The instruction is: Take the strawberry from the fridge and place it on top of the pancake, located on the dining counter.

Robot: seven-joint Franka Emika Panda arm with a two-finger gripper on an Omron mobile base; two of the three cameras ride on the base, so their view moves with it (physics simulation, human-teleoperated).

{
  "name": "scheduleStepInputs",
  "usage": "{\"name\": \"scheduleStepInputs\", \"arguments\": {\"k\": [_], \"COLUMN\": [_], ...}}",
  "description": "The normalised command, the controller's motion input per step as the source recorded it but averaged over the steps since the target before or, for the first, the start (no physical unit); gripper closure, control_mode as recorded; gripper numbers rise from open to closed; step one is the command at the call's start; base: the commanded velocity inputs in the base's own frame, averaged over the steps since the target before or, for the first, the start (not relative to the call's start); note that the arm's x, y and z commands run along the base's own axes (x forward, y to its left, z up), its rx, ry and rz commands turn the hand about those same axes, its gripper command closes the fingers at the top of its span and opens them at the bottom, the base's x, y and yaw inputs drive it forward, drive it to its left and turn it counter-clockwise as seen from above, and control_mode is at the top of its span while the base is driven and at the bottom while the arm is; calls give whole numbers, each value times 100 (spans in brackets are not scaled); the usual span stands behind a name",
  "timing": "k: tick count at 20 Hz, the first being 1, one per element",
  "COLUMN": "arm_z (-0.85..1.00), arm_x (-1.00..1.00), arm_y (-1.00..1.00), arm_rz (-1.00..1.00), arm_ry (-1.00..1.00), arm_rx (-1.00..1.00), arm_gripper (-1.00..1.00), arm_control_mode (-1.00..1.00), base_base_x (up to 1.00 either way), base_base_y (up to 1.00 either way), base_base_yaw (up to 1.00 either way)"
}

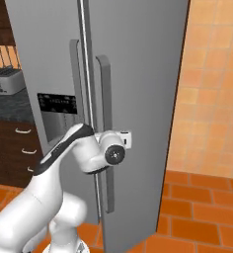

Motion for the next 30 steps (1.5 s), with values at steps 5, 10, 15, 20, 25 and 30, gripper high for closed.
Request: {"name": "scheduleStepInputs", "arguments": {"k": [5,10,15,20,25,30], "arm_z": [63,98,100,48,2,22], "arm_x": [-91,-82,-44,-36,-63,-69], "arm_y": [-4,24,30,1,7,23], "arm_rz": [0,0,-2,0,-1,0], "arm_ry": [6,12,17,9,-14,-49], "arm_rx": [0,0,-2,-3,1,0], "arm_gripper": [-100,-100,-100,-100,-100,-100], "arm_control_mode": [-100,-100,-100,-100,-100,-100], "base_base_x": [0,0,0,0,0,0], "base_base_y": [0,0,0,0,0,0], "base_base_yaw": [0,0,0,0,0,0]}}
